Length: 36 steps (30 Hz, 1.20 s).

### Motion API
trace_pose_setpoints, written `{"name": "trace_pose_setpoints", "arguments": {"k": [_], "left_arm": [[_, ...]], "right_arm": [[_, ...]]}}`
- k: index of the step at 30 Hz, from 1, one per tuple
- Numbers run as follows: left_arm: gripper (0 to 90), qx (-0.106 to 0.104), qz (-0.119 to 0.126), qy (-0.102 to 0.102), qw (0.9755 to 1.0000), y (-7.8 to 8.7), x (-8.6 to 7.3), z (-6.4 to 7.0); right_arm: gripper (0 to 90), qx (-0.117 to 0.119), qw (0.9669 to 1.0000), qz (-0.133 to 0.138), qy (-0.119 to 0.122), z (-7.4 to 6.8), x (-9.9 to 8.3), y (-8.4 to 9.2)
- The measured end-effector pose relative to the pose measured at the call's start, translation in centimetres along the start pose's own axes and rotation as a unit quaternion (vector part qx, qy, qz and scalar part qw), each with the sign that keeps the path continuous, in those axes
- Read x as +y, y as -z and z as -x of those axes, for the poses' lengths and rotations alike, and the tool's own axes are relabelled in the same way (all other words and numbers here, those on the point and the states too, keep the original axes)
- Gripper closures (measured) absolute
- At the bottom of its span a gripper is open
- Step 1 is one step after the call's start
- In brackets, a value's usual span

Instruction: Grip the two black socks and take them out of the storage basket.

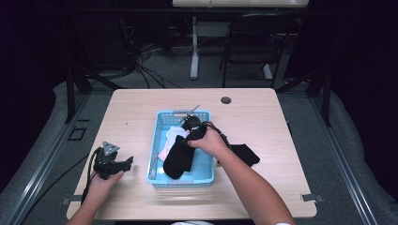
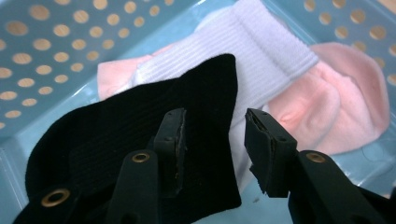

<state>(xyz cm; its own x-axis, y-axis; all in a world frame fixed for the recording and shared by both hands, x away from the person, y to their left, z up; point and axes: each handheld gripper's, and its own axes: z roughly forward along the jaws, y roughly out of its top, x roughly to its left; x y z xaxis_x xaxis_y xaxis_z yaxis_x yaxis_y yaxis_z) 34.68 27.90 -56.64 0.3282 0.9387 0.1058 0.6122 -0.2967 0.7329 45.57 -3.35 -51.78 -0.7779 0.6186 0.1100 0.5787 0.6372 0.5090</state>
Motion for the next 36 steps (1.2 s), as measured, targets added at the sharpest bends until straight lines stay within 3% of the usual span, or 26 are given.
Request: {"name": "trace_pose_setpoints", "arguments": {"k": [1, 8, 12, 14, 17, 25, 30, 36], "left_arm": [[21.5, 0.000, 0.000, 0.000, 1.0000, 0.0, 0.0, 0.0], [21.4, 0.000, -0.001, -0.001, 1.0000, 0.0, 0.0, -0.1], [21.4, 0.000, -0.001, -0.001, 1.0000, 0.0, 0.0, -0.1], [21.5, 0.000, -0.001, -0.001, 1.0000, 0.0, 0.0, -0.1], [21.4, 0.000, -0.002, 0.000, 1.0000, 0.0, 0.0, -0.1], [21.4, 0.000, -0.002, -0.001, 1.0000, 0.0, 0.0, -0.1], [21.4, 0.000, -0.002, -0.001, 1.0000, 0.0, 0.0, -0.1], [21.5, 0.001, -0.002, -0.001, 1.0000, 0.0, 0.0, 0.0]], "right_arm": [[58.8, -0.004, 0.9999, -0.011, -0.003, 0.1, 0.0, -0.1], [63.9, 0.007, 0.9995, -0.025, -0.017, 0.1, -0.3, -0.5], [73.0, 0.008, 0.9994, -0.032, -0.013, 0.1, -0.4, -0.6], [81.9, 0.003, 0.9993, -0.037, -0.003, 0.1, -0.5, -0.5], [86.9, 0.004, 0.9996, -0.029, -0.001, 0.0, -0.5, -0.2], [88.5, 0.003, 0.9998, -0.011, 0.014, -0.3, -0.4, 1.1], [88.7, 0.006, 0.9997, 0.011, 0.021, -1.0, -0.4, 1.9], [88.8, 0.008, 0.9981, 0.036, 0.048, -2.4, -0.1, 4.0]]}}
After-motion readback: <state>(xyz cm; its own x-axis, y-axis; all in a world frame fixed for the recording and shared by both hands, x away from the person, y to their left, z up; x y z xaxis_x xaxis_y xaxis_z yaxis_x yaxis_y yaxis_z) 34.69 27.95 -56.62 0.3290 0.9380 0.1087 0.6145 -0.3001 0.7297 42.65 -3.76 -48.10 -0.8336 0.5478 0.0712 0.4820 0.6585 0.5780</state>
